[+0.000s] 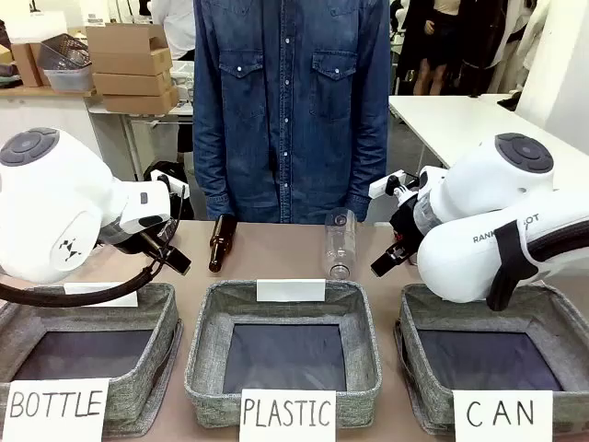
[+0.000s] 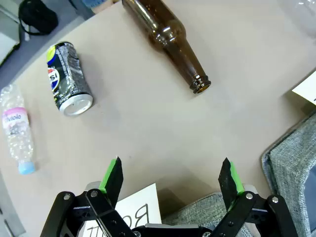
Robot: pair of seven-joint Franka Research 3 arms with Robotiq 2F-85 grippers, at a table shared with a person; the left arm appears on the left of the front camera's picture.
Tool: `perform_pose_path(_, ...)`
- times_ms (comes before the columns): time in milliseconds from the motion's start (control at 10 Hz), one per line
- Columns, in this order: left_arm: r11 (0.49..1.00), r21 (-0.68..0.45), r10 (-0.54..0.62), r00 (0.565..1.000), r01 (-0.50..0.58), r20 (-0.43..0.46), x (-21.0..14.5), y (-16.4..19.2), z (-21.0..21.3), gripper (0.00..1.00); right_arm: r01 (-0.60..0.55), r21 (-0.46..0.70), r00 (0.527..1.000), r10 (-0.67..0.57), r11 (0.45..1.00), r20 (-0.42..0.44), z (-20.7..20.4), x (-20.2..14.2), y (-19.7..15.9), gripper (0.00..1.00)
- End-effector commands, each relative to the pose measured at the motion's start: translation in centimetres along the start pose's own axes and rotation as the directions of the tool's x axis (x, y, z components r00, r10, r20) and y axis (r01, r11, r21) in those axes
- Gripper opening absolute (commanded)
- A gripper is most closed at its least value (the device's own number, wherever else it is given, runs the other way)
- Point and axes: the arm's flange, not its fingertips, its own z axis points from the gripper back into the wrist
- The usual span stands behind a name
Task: Sort the can waste into the basket.
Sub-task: Pick up the can waste from the table and place it in the right Fabric basket.
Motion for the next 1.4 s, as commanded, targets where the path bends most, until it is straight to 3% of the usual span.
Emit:
perform_pose_path(0,1.0,0.0,0.0,1.0,0.0,0.0,0.0,0.0,0.0,1.0,0.0,0.0,1.0,0.0,1.0,0.0,0.0,0.0,0.0,1.0)
perform_pose_path(1000,1.0,0.0,0.0,1.0,0.0,0.0,0.0,0.0,0.0,1.0,-0.001,0.0,1.0,0.001,1.0,0.0,0.0,0.0,0.0,1.0)
perform_pose_path(1100,1.0,0.0,0.0,1.0,0.0,0.0,0.0,0.0,0.0,1.0,0.025,0.075,1.0,-0.024,0.997,-0.005,1.7,0.3,0.0,1.0)
perform_pose_path(1200,1.0,0.013,-0.016,0.99,0.018,-0.14,0.5,0.2,3.0,1.0,0.105,0.088,0.993,-0.1,0.991,-0.061,4.8,0.7,0.0,1.0)
perform_pose_path(1300,0.999,0.033,-0.022,0.988,0.027,-0.152,0.6,0.5,8.6,1.0,0.2,0.017,0.976,-0.198,0.98,-0.089,9.9,0.8,-0.2,1.0)
